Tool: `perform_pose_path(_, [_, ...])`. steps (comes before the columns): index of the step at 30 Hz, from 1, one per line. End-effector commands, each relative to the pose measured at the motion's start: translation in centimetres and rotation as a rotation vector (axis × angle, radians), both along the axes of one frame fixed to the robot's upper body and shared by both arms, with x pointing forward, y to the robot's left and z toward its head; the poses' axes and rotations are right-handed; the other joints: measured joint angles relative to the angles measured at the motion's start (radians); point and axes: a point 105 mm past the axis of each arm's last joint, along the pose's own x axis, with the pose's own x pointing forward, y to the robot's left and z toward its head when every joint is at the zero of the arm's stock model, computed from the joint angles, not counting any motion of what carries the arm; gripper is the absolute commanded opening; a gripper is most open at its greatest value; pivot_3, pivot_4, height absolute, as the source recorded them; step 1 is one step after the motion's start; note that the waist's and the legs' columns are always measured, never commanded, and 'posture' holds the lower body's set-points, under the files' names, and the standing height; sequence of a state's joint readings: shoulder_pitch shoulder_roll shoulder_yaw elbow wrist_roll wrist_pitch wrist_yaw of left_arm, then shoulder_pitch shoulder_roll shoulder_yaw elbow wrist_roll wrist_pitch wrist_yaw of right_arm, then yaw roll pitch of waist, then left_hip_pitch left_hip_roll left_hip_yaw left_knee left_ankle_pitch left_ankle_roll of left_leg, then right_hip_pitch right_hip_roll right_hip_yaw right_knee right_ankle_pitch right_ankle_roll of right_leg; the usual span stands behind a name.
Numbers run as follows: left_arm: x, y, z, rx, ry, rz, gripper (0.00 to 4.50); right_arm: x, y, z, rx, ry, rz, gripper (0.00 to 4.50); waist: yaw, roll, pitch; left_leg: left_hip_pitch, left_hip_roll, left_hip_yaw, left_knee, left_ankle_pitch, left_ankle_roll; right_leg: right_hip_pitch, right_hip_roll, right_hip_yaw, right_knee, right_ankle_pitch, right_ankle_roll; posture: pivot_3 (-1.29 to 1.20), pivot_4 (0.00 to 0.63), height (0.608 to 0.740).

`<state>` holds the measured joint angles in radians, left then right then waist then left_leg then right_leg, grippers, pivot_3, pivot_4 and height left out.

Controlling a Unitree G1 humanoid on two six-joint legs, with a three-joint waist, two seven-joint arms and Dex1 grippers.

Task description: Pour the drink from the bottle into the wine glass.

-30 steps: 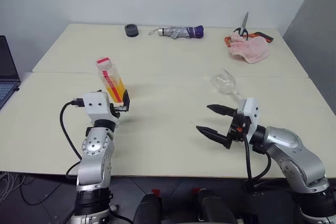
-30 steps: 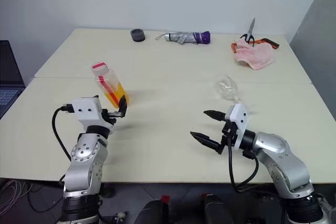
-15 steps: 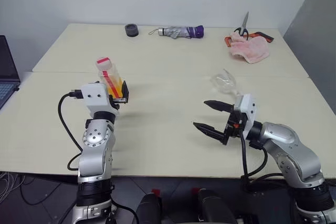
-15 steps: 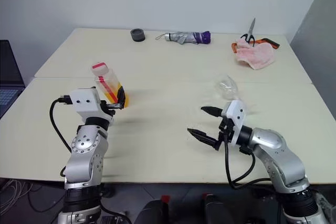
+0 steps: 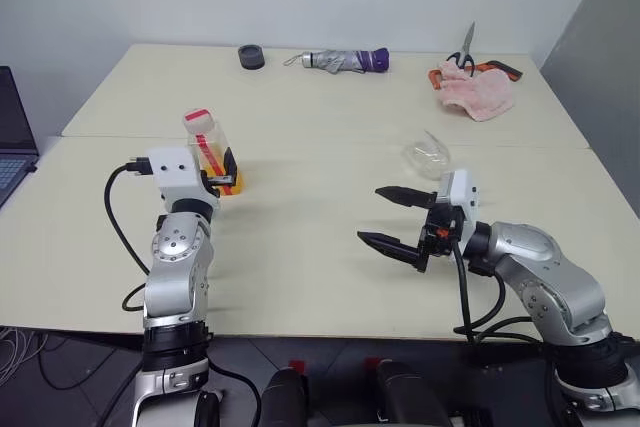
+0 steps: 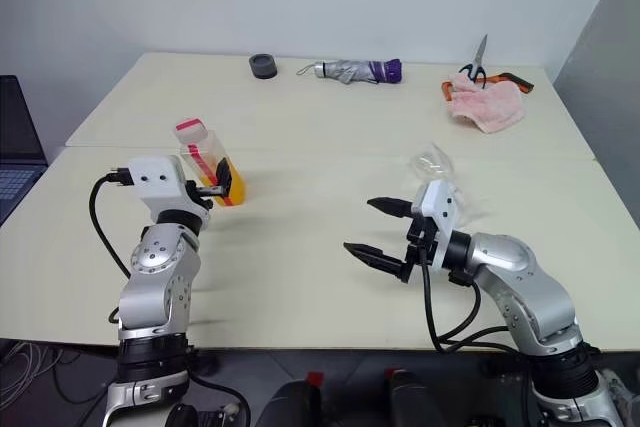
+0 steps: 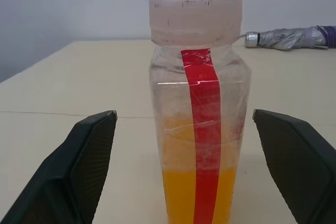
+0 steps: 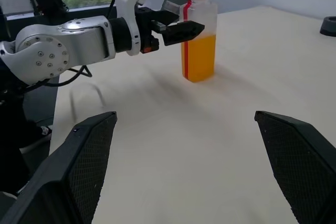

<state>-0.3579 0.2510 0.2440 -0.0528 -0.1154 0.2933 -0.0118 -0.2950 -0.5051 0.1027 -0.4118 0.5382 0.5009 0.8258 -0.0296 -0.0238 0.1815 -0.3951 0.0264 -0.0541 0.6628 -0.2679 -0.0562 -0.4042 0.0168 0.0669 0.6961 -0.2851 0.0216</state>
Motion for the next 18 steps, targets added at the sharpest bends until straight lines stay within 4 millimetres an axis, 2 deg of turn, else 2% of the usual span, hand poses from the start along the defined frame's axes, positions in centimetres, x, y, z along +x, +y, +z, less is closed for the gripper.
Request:
perform_pose_path(1, [0.2, 0.4, 1.2, 0.011, -0.037, 0.011, 4.45, -0.4, 0.5, 1.0, 0.011, -0.046, 0.033, 4.5, 0.0, 0.0, 0.0, 0.0, 0.0, 0.0, 0.0, 0.0, 0.0, 0.0, 0.0, 0.0, 0.0, 0.0, 0.0, 0.0, 0.15, 0.74])
perform_pose_path(18, [2.4, 0.4, 2.3, 0.009, -0.039, 0.008, 4.45, -0.3, 0.8, 1.3, 0.044, -0.027, 0.028, 4.5, 0.0, 0.0, 0.0, -0.001, 0.0, -0.001, 0.0, 0.0, 0.0, 0.0, 0.0, -0.001, 0.0, 0.0, 0.0, 0.0, 0.15, 0.74])
